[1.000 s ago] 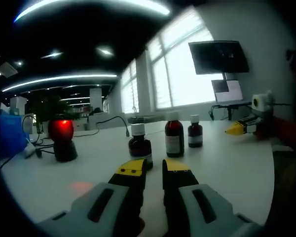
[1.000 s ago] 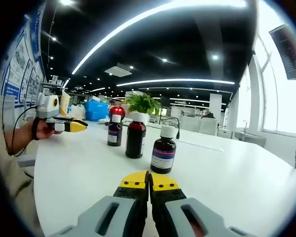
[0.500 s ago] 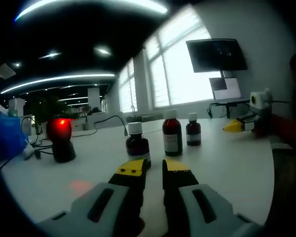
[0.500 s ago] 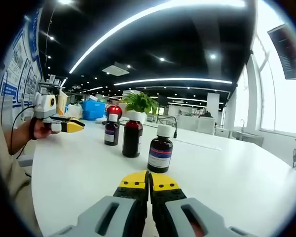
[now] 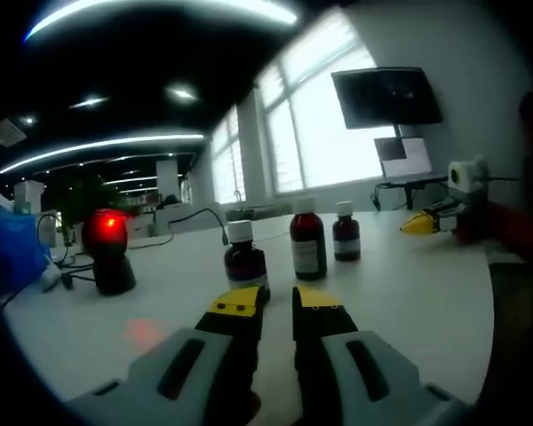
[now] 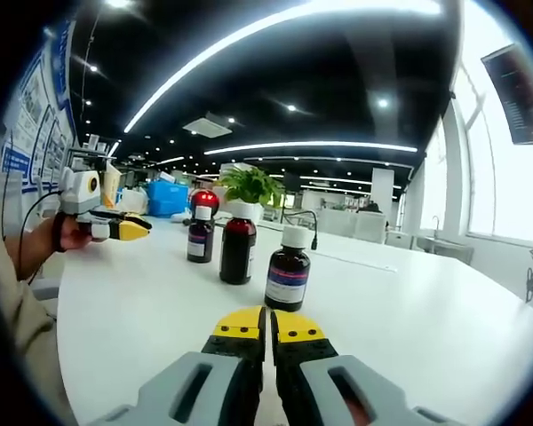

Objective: Rotate the medicine bottle to make it face forward pick up the medicine bottle inspect the drug traceability code place the medicine on the table

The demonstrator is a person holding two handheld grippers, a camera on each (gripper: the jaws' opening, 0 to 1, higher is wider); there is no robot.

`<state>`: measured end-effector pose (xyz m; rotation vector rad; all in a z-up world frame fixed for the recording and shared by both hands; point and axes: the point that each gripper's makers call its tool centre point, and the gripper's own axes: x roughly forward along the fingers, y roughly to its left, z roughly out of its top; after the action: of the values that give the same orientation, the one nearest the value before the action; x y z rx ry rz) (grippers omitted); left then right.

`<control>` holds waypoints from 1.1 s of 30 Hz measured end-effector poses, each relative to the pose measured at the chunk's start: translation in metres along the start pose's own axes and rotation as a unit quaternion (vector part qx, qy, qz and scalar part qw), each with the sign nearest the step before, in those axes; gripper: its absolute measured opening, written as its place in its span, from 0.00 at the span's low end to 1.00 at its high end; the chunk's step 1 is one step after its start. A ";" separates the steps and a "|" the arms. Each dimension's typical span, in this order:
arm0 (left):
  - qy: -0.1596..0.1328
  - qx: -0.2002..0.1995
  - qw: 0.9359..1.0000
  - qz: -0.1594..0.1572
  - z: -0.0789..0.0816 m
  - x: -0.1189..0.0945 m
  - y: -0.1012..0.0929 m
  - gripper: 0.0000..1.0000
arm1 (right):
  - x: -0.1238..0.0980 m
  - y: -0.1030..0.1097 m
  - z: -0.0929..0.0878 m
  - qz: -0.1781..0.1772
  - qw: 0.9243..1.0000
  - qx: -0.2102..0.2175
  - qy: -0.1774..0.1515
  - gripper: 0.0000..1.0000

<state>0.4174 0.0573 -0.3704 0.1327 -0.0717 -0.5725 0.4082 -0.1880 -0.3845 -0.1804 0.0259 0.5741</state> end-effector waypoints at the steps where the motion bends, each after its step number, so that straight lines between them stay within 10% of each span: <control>1: 0.000 0.001 1.000 -0.001 0.000 0.000 0.000 0.06 | 0.000 0.000 0.000 0.001 1.000 0.000 0.000 0.00; 33: 0.000 -0.007 1.000 -0.005 -0.002 -0.001 0.000 0.06 | -0.001 -0.002 0.007 -0.010 1.000 -0.003 -0.013 0.04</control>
<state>0.4163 0.0579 -0.3721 0.1186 -0.0675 -0.5836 0.4083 -0.1893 -0.3776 -0.1782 -0.0024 0.5568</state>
